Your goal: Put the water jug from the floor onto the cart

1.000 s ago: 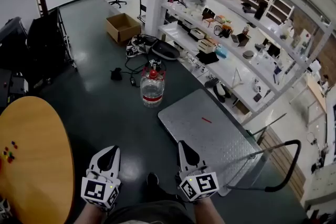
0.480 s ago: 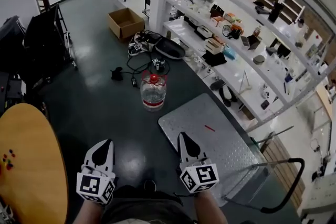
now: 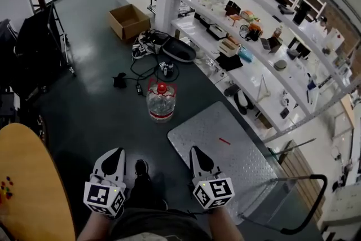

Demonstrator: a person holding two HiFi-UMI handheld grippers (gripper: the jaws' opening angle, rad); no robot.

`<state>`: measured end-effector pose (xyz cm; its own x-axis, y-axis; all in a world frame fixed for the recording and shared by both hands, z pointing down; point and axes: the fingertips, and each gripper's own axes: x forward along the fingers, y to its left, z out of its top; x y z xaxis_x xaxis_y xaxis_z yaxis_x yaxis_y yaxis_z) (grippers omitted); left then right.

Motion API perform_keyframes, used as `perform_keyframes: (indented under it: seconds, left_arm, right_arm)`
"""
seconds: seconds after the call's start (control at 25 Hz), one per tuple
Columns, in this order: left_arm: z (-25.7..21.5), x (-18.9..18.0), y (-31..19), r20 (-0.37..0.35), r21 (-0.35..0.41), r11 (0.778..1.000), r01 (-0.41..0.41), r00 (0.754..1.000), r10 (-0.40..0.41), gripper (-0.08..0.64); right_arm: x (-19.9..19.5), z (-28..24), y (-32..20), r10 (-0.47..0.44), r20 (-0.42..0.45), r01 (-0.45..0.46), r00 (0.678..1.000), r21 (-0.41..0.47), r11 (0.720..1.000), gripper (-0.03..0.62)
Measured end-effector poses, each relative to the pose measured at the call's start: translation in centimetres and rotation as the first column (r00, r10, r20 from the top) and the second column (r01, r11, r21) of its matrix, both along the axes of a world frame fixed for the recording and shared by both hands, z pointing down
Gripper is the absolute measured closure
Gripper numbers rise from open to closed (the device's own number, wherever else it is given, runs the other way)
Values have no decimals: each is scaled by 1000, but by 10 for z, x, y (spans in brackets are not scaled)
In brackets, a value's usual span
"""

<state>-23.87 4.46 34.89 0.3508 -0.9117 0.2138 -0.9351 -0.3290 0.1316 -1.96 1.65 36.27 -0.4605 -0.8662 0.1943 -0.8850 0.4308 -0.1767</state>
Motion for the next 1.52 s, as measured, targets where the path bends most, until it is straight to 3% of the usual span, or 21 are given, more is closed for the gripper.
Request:
perform_keyframes:
  seconds: [0.44, 0.68, 0.84, 1.0, 1.32, 1.52]
  left_arm:
    - [12, -43, -172, 15, 4, 998, -56, 998, 56, 555]
    - [19, -66, -254, 101, 14, 992, -122, 988, 120, 555]
    - [23, -71, -300, 113, 40, 986, -164, 981, 159, 555]
    - [44, -70, -336, 102, 27, 991, -132, 986, 129, 555]
    - [79, -57, -395, 79, 16, 997, -77, 994, 76, 555]
    - [119, -51, -443, 97, 2, 999, -41, 994, 41, 555]
  right_arm:
    - [-50, 23, -165, 36, -6, -36, 999, -68, 997, 603]
    - [-71, 34, -246, 84, -36, -87, 996, -88, 992, 603]
    - [-71, 41, -286, 158, -41, -161, 987, -81, 984, 603]
    - [-59, 60, -315, 218, -48, -222, 975, -90, 971, 603]
    - [-25, 106, -383, 259, -31, -261, 965, -112, 959, 603]
    - [-17, 149, -430, 232, -65, -239, 971, -137, 961, 601]
